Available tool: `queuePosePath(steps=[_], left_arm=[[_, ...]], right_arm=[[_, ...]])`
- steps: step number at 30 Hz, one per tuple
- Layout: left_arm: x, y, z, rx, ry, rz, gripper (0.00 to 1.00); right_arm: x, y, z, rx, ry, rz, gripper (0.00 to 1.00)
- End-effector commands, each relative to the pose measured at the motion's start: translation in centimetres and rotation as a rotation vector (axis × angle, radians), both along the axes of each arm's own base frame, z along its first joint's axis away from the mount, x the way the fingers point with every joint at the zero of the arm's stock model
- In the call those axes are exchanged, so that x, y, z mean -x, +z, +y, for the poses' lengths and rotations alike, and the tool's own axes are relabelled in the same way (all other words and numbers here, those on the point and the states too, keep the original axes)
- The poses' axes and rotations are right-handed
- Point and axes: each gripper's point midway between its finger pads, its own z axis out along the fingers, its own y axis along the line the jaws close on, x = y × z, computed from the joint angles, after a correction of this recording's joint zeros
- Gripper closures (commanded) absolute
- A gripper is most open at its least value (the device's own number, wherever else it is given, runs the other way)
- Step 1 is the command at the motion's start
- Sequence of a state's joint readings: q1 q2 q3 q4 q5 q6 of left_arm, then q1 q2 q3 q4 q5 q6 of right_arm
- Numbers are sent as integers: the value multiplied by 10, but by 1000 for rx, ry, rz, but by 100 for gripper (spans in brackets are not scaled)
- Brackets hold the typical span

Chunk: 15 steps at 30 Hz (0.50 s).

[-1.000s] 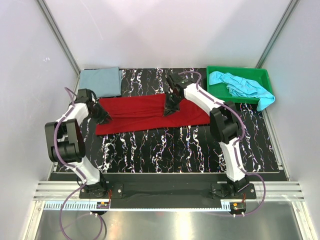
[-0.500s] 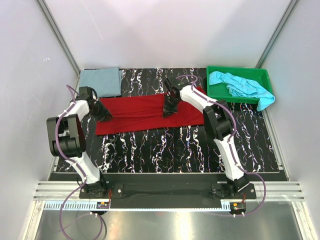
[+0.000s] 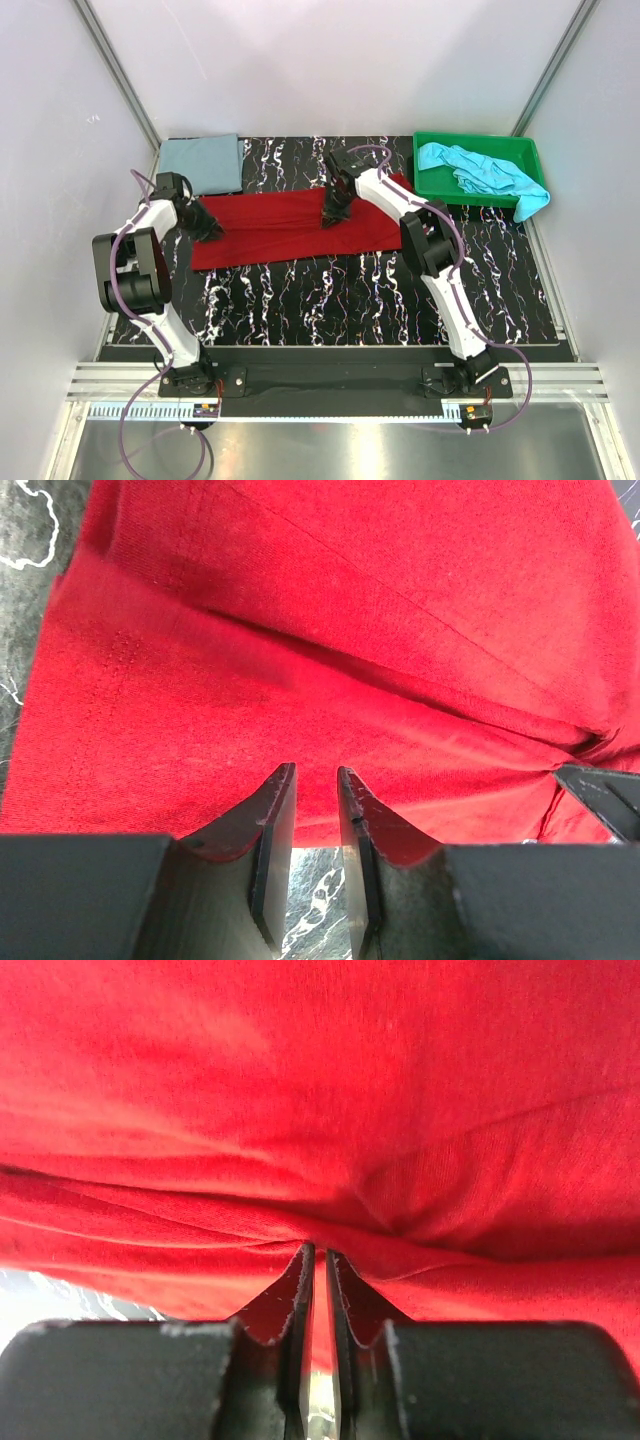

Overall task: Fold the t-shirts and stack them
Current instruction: Fold the tshirt

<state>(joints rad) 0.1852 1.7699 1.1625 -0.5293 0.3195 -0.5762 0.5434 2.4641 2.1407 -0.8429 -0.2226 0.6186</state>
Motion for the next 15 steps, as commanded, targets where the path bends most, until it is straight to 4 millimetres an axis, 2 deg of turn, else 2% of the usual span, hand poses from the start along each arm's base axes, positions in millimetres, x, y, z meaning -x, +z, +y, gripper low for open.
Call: queuePosePath(steps=[1, 9, 12, 13, 15], left_arm=[[-11, 23, 4, 7, 4, -78, 73], [-9, 24, 9, -3, 10, -76, 73], [-7, 22, 11, -14, 8, -64, 72], [-5, 19, 12, -20, 12, -52, 72], [-1, 12, 9, -1, 25, -29, 72]], right_arm=[[-23, 14, -2, 23, -36, -84, 85], [-51, 11, -10, 30, -43, -131, 84], [-58, 19, -7, 18, -27, -158, 84], [-61, 27, -5, 4, -17, -175, 84], [-56, 40, -7, 9, -2, -173, 84]])
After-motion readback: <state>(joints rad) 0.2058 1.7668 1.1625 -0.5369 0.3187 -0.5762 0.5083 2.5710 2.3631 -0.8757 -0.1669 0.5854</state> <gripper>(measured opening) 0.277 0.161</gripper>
